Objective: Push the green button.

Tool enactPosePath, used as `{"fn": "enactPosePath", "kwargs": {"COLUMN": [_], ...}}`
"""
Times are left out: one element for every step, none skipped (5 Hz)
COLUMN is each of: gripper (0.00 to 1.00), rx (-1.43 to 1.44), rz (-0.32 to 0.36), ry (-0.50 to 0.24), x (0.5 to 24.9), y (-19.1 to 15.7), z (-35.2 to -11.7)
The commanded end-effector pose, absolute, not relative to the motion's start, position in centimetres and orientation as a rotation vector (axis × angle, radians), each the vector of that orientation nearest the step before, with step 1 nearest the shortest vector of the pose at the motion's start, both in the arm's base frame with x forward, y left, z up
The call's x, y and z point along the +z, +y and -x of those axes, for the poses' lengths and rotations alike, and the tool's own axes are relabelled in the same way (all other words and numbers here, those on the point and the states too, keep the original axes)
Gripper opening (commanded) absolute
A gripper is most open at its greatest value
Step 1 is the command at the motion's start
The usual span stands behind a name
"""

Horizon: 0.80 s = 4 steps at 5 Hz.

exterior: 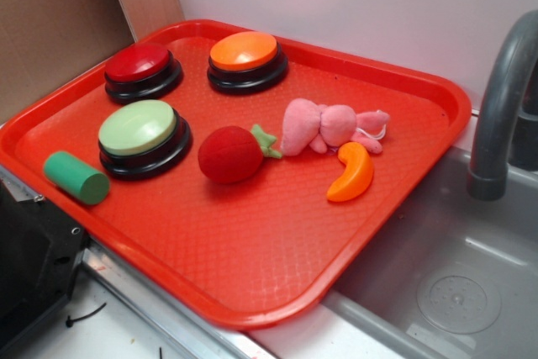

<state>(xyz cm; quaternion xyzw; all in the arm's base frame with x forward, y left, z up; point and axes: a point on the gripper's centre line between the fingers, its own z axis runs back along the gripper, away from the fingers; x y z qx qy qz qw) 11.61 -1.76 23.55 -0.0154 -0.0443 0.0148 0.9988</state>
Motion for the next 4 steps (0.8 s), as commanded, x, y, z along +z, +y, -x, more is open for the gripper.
{"fn": "enactPosePath", "kwargs": {"gripper": [1.0, 1.0, 1.0, 1.0], "rx": [0.03, -0.028, -0.084, -0.133], "rz": [0.031, 0.039, -0.054, -0.096], "ry": [-0.089, -0.069, -0.032, 0.025], "x": [23.5, 18.8, 14.6, 10.5], "y": [-1.8, 0.8, 2.2, 3.0], "z": [-11.6, -16.6, -20.2, -20.4]}}
